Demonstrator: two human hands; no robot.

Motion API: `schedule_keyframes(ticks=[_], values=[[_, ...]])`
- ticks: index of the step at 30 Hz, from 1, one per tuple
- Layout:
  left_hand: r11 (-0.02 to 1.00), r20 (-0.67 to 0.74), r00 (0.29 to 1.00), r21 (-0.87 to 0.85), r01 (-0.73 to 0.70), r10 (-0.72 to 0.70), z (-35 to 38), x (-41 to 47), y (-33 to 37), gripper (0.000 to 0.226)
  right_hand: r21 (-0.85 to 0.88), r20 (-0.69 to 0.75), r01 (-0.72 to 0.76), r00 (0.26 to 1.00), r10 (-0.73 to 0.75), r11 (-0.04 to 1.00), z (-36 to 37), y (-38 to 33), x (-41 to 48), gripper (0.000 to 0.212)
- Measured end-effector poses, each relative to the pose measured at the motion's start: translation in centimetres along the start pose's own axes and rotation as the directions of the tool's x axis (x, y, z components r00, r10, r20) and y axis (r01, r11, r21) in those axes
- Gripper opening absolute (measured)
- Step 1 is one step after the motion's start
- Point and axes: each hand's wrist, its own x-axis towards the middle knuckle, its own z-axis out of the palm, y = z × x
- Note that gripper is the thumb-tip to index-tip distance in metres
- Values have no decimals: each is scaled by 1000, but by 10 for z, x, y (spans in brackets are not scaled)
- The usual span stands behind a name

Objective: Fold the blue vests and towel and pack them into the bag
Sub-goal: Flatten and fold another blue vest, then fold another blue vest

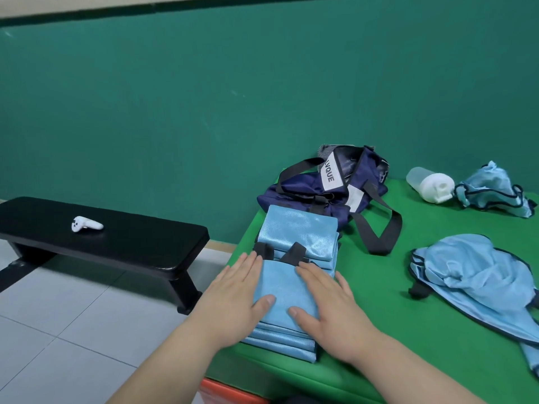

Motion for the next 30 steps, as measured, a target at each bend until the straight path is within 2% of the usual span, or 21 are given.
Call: schedule_keyframes(ticks=[6,9,16,19,21,23,26,30], values=[[1000,21,1000,-23,16,-16,0,-1,-1,110,16,40,9,999,-10,1000,-2,2,-1,87],[997,29,997,-7,72,-71,-6,-4,0,113,13,55,-4,999,4,1000,-10,2,-2,80],[984,-91,984,78,159,-152,-25,-15,21,102,178,-59,-50,996,61,983,-36,13,-16,78],[986,-178,982,144,86,-60,-23,-17,45,91,168,-82,-61,994,75,984,-45,24,-28,74],[992,-200,980,122,14,11,-22,-17,65,82,140,-67,-80,994,90,987,-50,34,-39,72],[993,-210,974,103,-60,81,-20,-15,87,84,128,-47,-113,992,120,985,-56,47,-51,70],[987,-145,978,81,-138,149,-18,-10,121,91,119,-59,-169,982,177,978,-69,69,-73,66],[972,-100,969,92,-218,227,-8,5,168,84,93,-104,-235,964,244,967,-90,105,-101,60]])
